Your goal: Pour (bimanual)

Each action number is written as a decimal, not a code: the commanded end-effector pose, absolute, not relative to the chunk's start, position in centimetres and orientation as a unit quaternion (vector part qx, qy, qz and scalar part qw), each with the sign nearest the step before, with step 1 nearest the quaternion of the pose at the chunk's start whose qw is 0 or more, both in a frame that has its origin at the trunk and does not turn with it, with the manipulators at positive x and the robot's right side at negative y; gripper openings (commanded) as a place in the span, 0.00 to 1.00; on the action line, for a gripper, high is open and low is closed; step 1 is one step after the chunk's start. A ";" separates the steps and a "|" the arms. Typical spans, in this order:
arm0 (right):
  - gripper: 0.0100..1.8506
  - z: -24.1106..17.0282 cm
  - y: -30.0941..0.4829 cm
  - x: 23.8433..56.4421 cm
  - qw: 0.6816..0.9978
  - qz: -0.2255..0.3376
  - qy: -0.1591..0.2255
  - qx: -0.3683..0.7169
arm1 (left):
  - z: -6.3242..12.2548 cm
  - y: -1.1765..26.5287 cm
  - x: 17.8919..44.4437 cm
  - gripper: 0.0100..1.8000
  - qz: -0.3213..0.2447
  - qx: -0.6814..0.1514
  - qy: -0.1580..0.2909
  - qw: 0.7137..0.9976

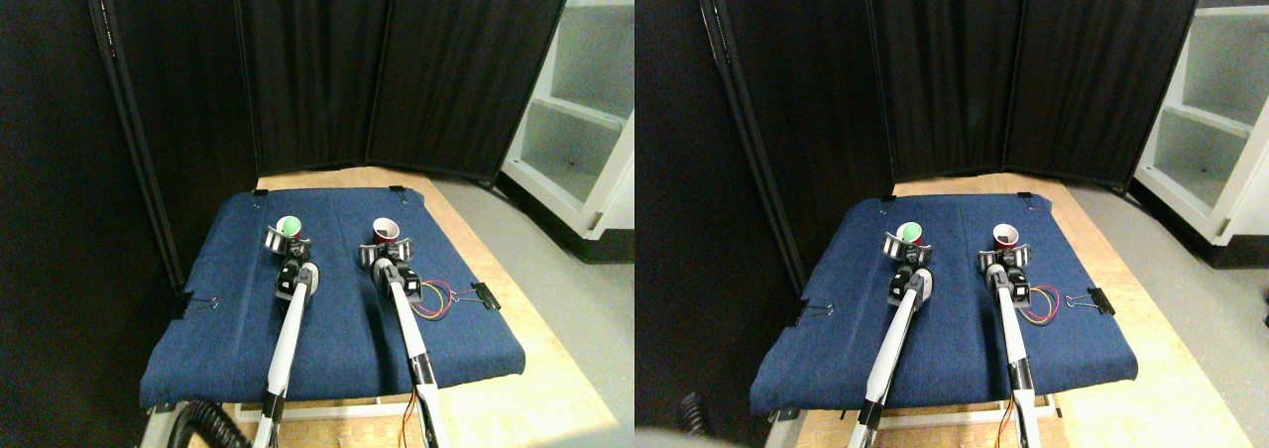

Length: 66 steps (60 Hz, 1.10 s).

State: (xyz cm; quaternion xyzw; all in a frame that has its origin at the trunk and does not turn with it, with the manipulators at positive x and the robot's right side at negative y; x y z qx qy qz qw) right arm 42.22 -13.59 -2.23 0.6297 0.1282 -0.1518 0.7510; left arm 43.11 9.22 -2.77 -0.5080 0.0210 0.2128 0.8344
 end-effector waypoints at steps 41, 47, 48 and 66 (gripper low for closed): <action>0.70 2.0 -13.6 39.8 0.756 -0.064 0.091 0.644 | 0.5 8.6 39.7 0.72 0.128 -0.510 0.082 0.847; 0.68 2.1 -13.6 39.4 0.758 -0.068 0.085 0.643 | 0.9 8.4 39.2 0.68 0.120 -0.512 0.083 0.846; 0.68 2.2 -13.6 39.3 0.759 -0.070 0.083 0.642 | 1.0 8.4 39.1 0.69 0.118 -0.515 0.084 0.845; 0.72 3.0 -13.5 38.1 0.754 -0.061 0.073 0.650 | 2.4 8.3 37.4 0.69 0.092 -0.552 0.075 0.826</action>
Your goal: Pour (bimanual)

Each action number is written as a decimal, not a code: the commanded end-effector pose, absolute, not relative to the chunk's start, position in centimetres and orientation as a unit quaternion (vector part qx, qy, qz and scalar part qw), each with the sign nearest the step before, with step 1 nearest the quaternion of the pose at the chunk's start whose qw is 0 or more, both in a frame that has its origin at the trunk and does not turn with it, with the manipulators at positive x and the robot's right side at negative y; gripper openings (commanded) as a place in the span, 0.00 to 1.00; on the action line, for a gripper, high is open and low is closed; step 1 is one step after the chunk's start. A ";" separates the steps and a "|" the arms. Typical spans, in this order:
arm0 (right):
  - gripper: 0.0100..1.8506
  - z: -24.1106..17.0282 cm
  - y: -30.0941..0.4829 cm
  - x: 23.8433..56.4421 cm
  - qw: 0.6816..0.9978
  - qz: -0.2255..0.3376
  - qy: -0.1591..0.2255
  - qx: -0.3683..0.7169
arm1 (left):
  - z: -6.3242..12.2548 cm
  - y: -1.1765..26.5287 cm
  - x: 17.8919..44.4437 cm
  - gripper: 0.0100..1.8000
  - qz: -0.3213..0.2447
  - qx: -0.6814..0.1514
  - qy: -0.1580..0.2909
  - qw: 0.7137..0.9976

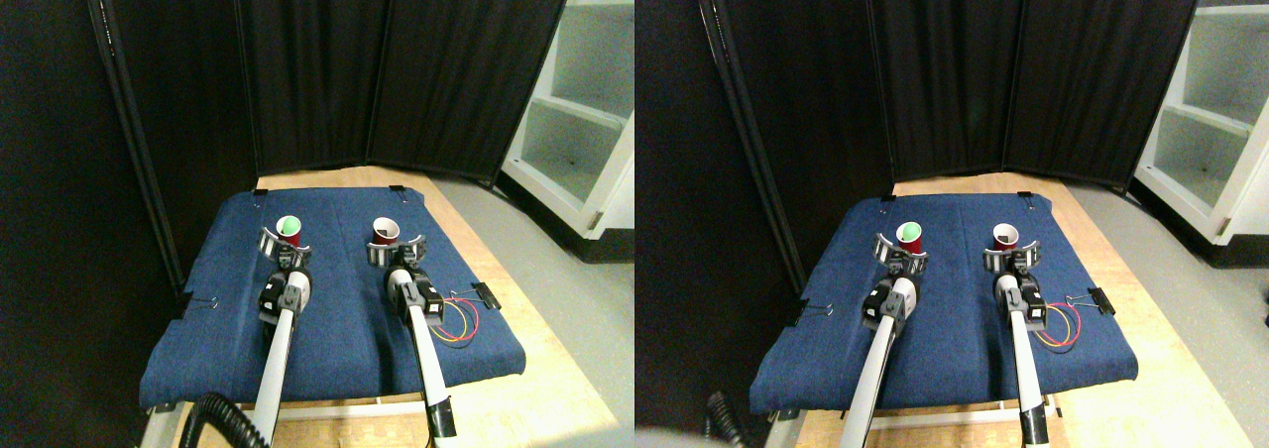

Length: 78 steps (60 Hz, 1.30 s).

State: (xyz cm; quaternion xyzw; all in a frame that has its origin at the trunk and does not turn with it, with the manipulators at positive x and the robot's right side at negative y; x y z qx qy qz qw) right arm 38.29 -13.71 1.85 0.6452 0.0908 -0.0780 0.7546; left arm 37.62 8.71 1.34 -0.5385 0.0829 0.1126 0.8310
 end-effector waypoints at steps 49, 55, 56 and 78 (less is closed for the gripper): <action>0.65 4.4 -12.1 34.9 0.777 -0.008 0.087 0.624 | 4.0 8.7 33.4 0.65 0.005 -0.468 0.068 0.881; 0.64 4.9 -11.9 34.8 0.804 0.004 0.085 0.588 | 4.1 9.1 33.4 0.61 -0.020 -0.430 0.072 0.900; 0.64 4.9 -11.9 34.8 0.806 0.005 0.084 0.586 | 4.1 9.1 33.4 0.60 -0.023 -0.423 0.072 0.903; 0.58 5.7 -11.2 34.9 0.873 0.030 0.031 0.486 | 5.2 9.3 33.8 0.53 -0.139 -0.200 0.039 0.969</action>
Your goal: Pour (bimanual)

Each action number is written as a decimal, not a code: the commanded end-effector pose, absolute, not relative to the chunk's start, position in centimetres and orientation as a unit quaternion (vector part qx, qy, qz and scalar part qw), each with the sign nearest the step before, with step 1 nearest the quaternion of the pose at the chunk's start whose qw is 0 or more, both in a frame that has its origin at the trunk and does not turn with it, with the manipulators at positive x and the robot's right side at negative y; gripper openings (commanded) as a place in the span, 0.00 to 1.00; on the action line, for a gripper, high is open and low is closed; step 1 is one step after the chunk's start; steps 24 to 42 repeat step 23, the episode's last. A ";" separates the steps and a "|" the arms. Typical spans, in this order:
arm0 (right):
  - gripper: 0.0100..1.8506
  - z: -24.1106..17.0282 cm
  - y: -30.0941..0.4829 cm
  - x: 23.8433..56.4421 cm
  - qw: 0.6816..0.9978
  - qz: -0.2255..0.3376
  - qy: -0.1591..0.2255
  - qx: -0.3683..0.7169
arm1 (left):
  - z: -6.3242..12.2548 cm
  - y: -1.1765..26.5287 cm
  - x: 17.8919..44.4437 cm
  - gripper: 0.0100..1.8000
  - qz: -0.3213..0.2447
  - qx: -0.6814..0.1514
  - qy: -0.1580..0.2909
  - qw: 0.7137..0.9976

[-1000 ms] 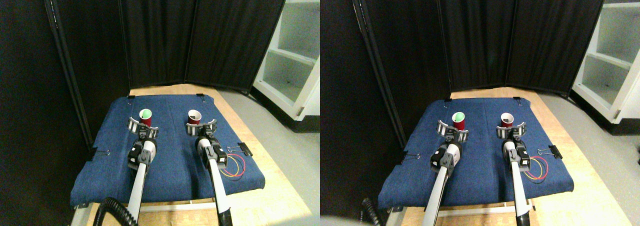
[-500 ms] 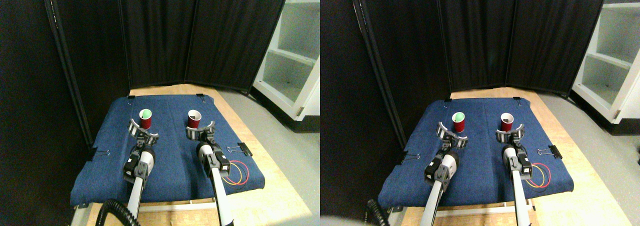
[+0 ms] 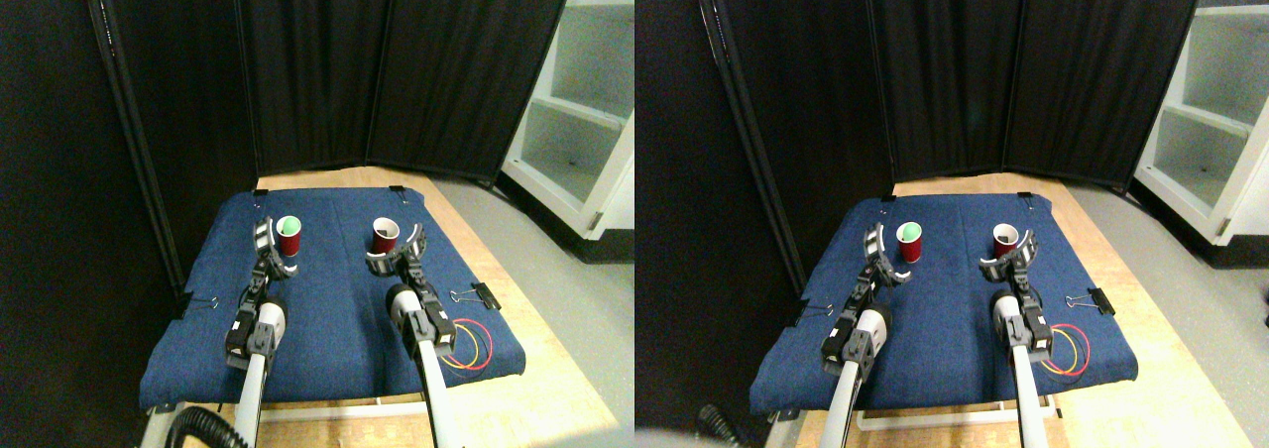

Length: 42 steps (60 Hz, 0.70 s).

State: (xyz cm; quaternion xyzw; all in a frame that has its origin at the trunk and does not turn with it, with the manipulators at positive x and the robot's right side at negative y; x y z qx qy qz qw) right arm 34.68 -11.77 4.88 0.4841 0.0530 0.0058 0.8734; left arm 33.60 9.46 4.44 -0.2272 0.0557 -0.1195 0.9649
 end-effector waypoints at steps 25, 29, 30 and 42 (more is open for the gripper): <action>0.54 5.6 -11.0 35.2 0.897 0.038 0.022 0.440 | 5.3 9.6 34.6 0.52 -0.215 -0.070 0.000 0.974; 0.54 5.6 -11.0 35.2 0.897 0.038 0.022 0.440 | 5.3 9.6 34.6 0.52 -0.215 -0.070 0.000 0.974; 0.54 5.6 -11.0 35.2 0.897 0.038 0.022 0.440 | 5.3 9.6 34.6 0.52 -0.215 -0.070 0.000 0.974; 0.54 5.6 -11.0 35.2 0.897 0.038 0.022 0.440 | 5.3 9.6 34.6 0.52 -0.215 -0.070 0.000 0.974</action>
